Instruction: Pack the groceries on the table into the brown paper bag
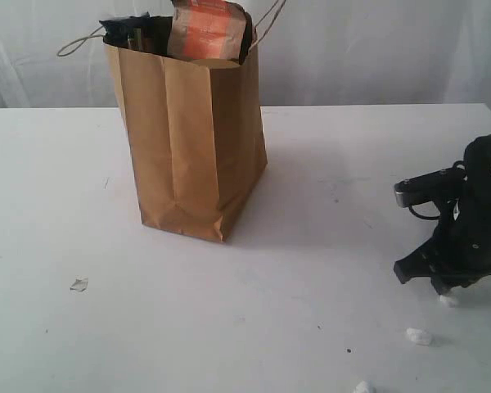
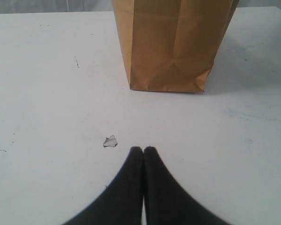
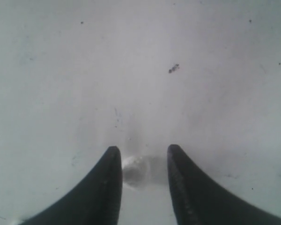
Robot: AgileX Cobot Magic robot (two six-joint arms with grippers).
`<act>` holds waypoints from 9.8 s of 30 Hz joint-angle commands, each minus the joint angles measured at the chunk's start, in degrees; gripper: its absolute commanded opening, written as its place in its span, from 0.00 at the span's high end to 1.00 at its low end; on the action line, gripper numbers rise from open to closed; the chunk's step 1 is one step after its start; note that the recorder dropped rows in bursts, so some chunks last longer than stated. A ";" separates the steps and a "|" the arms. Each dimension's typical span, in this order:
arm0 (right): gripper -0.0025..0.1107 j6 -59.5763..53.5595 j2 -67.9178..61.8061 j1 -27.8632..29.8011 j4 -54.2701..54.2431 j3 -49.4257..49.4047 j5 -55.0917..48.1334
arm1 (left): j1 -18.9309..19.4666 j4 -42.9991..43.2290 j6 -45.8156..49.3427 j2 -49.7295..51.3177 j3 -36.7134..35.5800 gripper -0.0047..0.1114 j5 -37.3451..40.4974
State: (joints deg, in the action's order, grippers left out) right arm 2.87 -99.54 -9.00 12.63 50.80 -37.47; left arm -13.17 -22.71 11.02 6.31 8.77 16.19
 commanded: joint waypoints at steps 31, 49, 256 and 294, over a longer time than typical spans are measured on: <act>0.98 0.87 13.65 0.38 -2.28 -0.05 -4.68 | -0.31 -0.34 -0.31 -0.31 -0.18 0.96 0.16; 0.67 -0.62 0.44 0.65 -1.19 -0.23 -5.95 | -0.31 -0.34 -0.31 -0.31 -0.18 0.96 0.16; 0.98 -49.02 14.87 2.12 -41.35 -10.97 -14.53 | -0.31 -0.34 -0.31 -2.92 -0.18 0.96 0.15; 0.98 -54.93 20.85 -13.77 -57.78 19.75 16.87 | -0.31 -0.34 -0.31 -2.92 -0.18 0.96 0.15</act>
State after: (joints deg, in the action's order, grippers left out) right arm -52.63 -77.25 -22.97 -46.51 70.22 -21.29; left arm -13.17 -22.71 11.02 3.90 8.77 16.32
